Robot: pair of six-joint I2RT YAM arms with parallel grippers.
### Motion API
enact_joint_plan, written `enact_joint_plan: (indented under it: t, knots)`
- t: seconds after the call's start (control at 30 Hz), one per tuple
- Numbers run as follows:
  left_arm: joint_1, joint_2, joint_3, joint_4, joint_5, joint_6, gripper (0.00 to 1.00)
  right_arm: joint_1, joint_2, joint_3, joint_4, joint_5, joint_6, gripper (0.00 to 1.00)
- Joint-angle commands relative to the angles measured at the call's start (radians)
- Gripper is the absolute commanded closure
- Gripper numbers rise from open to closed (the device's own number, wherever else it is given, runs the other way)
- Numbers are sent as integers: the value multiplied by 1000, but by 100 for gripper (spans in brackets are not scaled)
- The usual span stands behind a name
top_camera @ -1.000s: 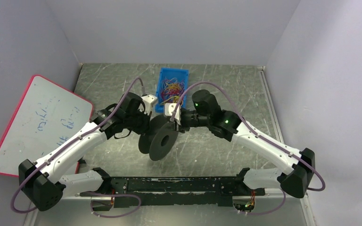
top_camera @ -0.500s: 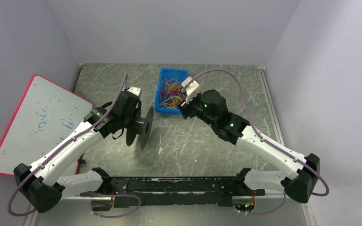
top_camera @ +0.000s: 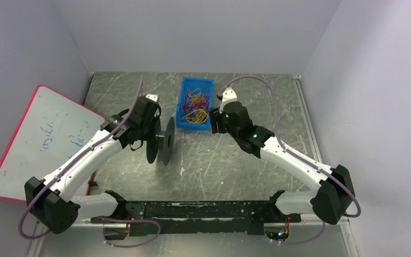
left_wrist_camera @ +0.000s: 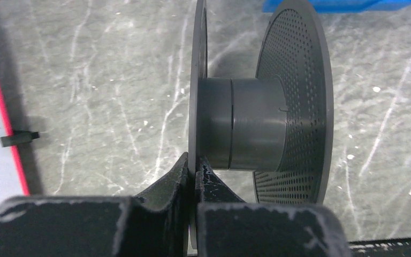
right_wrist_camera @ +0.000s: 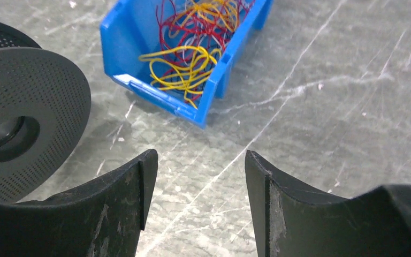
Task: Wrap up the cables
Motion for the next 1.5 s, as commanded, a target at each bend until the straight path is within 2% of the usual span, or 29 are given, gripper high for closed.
enact_joint_plan:
  t: [0.0,0.33,0.6,0.8,1.03,1.17,1.27,1.47]
  knots:
    - [3,2,48,98,110,-28,93,-11,31,-14,12,34,63,35]
    - [3,67,69,107,42,-37,93,-23,100,-14,55,58,112,33]
    - [2,128,82,128,48,-38,91,-25,102,-32,80,78,111,32]
    - [3,156,95,132,34,-35,74,-26,87,-46,91,98,104,30]
    - [2,164,111,130,39,-34,61,-30,78,-47,95,100,95,28]
    - [2,154,131,116,32,-33,51,-31,83,-35,95,95,90,27]
    - [3,133,148,109,28,-27,44,-31,91,-6,88,91,80,27]
    - [2,72,196,94,23,-6,36,-33,131,115,59,45,34,27]
